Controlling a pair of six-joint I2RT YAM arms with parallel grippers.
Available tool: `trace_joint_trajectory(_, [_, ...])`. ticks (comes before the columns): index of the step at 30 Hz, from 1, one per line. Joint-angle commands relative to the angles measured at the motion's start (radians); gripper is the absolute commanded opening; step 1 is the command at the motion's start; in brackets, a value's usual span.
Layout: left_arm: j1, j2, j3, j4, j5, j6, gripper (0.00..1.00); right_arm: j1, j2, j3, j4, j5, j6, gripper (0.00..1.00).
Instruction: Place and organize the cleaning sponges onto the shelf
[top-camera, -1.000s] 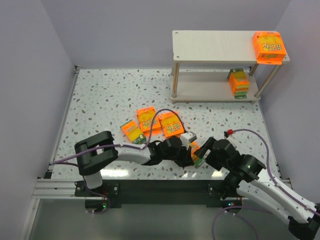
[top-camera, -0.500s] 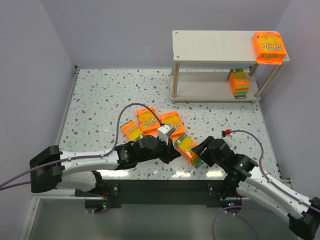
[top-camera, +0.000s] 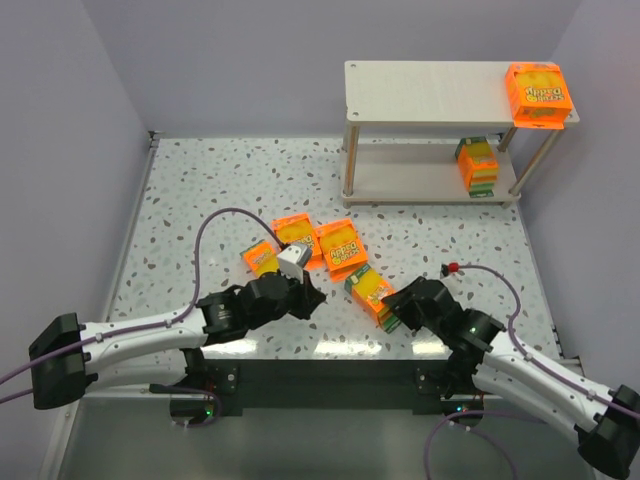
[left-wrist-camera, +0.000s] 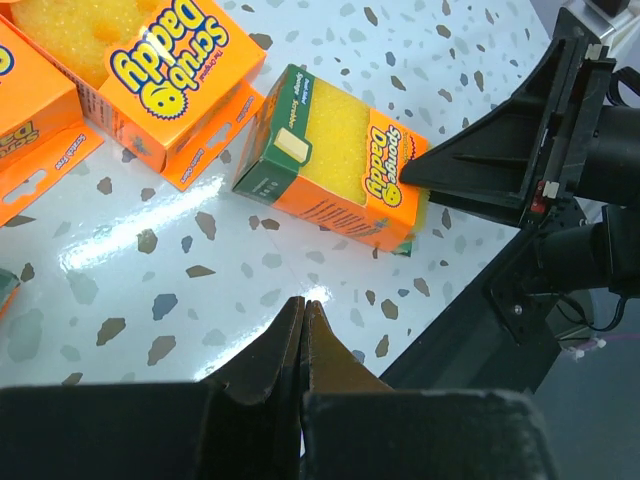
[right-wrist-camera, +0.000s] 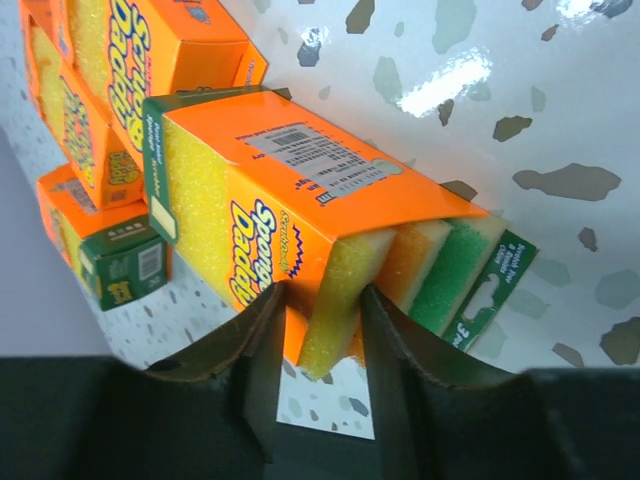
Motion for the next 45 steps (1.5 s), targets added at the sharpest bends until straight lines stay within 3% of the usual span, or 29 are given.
trace_joint_trajectory(1, [0.011, -0.013, -0.012, -0.009, -0.023, -0.015, 0.00, -0.001, -0.004, -0.048, 0.014, 0.069, 0.040, 0.35])
trace_joint_trajectory(4, [0.011, -0.005, -0.014, -0.009, -0.012, -0.015, 0.00, -0.001, -0.024, -0.085, 0.025, 0.066, 0.060, 0.19])
trace_joint_trajectory(9, [0.012, -0.001, -0.014, -0.009, -0.010, -0.014, 0.00, -0.001, -0.069, -0.096, -0.010, 0.083, 0.066, 0.12])
trace_joint_trajectory(11, [0.014, -0.001, -0.011, -0.009, -0.010, -0.012, 0.00, -0.003, -0.087, -0.090, -0.028, 0.099, 0.066, 0.00])
trace_joint_trajectory(31, [0.018, -0.013, 0.017, -0.064, -0.023, -0.011, 0.00, -0.001, -0.351, 0.117, -0.268, 0.293, 0.018, 0.00])
trace_joint_trajectory(38, [0.018, -0.002, 0.018, -0.062, -0.024, -0.011, 0.00, -0.001, -0.302, 0.147, -0.226, 0.334, -0.023, 0.00])
trace_joint_trajectory(45, [0.018, -0.010, 0.017, -0.064, -0.023, -0.011, 0.00, -0.003, -0.204, 0.133, -0.060, 0.369, -0.104, 0.00])
